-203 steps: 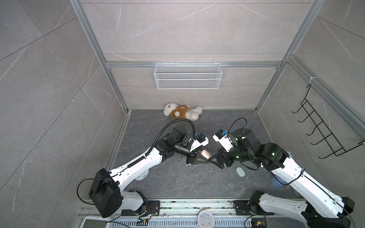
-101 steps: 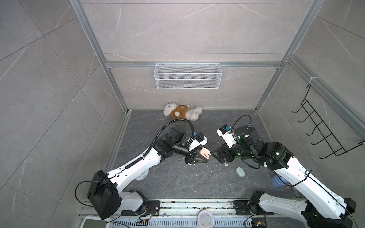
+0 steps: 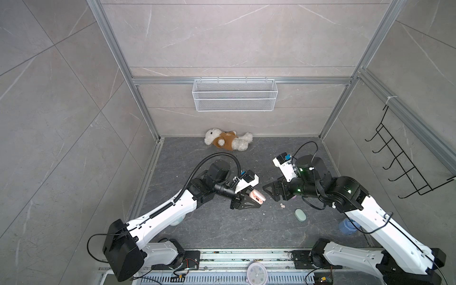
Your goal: Insert the wireless bluetooth earbuds into the charging case
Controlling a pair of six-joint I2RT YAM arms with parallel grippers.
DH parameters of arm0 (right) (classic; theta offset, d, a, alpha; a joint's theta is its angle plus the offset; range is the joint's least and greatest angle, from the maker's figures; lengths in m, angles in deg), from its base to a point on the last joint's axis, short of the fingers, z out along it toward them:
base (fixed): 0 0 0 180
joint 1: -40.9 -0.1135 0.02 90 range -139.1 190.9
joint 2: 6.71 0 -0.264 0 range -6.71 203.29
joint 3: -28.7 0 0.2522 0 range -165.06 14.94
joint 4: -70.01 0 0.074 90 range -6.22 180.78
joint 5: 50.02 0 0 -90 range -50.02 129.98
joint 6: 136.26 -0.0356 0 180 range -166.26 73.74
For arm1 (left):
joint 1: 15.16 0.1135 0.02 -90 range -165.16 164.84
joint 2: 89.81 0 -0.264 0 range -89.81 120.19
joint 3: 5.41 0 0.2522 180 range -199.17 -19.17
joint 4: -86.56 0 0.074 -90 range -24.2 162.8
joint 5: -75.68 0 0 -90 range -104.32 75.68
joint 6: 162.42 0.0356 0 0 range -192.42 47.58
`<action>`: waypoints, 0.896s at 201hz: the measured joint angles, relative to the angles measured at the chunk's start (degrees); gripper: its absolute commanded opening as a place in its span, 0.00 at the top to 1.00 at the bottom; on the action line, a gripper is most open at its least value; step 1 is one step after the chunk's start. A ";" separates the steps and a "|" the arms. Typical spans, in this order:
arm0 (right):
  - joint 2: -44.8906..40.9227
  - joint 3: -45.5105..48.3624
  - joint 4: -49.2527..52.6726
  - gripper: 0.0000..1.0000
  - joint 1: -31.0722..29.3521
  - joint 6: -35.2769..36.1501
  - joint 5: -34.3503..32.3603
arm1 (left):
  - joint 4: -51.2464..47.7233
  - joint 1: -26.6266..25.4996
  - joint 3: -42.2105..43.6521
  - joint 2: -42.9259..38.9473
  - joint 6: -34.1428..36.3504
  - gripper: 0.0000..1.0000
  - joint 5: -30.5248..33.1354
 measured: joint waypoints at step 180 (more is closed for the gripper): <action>2.47 0.48 -0.02 0.09 -4.76 1.03 -0.61 | 1.25 0.04 1.05 -0.37 -1.03 0.72 0.68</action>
